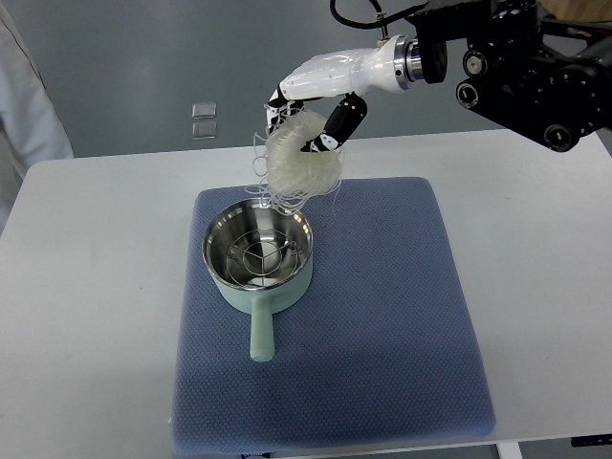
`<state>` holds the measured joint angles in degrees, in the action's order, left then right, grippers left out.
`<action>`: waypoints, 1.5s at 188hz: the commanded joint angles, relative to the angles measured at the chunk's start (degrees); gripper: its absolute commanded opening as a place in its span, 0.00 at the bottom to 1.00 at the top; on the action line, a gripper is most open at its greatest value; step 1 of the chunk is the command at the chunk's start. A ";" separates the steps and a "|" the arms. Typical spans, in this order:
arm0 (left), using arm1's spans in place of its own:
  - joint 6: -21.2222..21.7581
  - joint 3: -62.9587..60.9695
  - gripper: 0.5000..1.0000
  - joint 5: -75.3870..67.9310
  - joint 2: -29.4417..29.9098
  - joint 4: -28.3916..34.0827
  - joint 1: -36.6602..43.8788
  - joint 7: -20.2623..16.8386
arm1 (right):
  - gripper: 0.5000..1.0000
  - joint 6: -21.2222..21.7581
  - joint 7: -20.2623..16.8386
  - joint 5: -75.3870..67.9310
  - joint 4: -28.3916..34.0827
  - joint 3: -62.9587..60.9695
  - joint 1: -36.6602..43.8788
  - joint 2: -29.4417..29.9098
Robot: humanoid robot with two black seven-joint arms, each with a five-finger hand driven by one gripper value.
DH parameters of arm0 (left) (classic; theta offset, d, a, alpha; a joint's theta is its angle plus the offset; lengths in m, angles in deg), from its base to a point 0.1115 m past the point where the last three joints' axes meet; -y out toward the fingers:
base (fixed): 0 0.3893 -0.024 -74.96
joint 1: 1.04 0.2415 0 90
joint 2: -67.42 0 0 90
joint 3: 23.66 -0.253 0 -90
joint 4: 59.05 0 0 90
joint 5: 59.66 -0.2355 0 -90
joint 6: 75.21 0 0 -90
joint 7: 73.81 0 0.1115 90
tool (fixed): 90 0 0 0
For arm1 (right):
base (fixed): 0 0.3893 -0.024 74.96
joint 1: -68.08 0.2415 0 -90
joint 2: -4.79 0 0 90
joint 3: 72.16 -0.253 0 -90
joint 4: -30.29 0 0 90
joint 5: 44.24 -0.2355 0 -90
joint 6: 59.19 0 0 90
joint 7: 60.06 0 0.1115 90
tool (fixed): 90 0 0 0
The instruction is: Put vermicelli into pot with right hand
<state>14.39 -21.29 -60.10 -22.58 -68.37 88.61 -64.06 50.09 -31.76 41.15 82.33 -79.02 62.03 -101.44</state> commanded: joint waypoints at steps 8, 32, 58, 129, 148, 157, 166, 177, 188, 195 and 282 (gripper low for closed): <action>-0.03 0.09 1.00 0.00 0.00 0.00 0.00 0.00 | 0.26 -0.64 0.01 -0.22 0.00 -0.43 -0.45 3.92; -0.04 0.09 1.00 0.00 0.00 0.00 0.00 0.00 | 0.27 -0.73 0.01 -0.14 0.00 -0.70 -2.39 6.56; -0.04 0.09 1.00 0.00 0.00 0.00 0.00 0.00 | 0.30 -1.08 -0.08 0.39 -0.27 -0.52 -5.37 8.84; -0.04 0.09 1.00 0.00 0.00 0.00 0.00 0.00 | 0.45 -3.28 -1.75 0.66 -3.61 -0.52 -8.63 9.81; 0.05 0.09 1.00 0.00 0.00 0.00 0.00 0.00 | 0.50 -3.28 -1.75 0.57 -3.78 -0.61 -8.54 9.63; -0.04 0.09 1.00 0.00 0.00 0.00 0.00 0.00 | 0.54 -3.37 -1.66 0.39 -3.78 -0.70 -8.54 9.46; 0.05 0.09 1.00 0.00 0.00 0.00 0.00 0.00 | 0.65 -3.46 -1.66 0.04 -3.78 -0.78 -8.54 9.37; 0.05 0.09 1.00 0.00 0.00 0.00 0.00 0.00 | 0.76 -3.90 -1.66 -0.05 -3.78 -0.78 -8.45 9.19; -0.04 0.09 1.00 0.00 0.00 0.00 0.00 0.00 | 0.82 -3.98 -1.58 -0.22 -3.70 -0.96 -8.28 8.93; -0.03 0.09 1.00 0.00 0.00 0.00 0.00 0.00 | 0.83 -3.90 -1.58 -0.31 -3.70 -1.40 -8.19 8.84; 0.05 0.09 1.00 0.00 0.00 0.00 0.00 0.00 | 0.85 -3.02 -1.58 -16.30 -7.38 -18.88 -11.09 7.08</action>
<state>14.39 -21.20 -60.10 -22.58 -68.37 88.61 -64.05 47.06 -33.34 31.29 77.42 -92.29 53.21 -94.15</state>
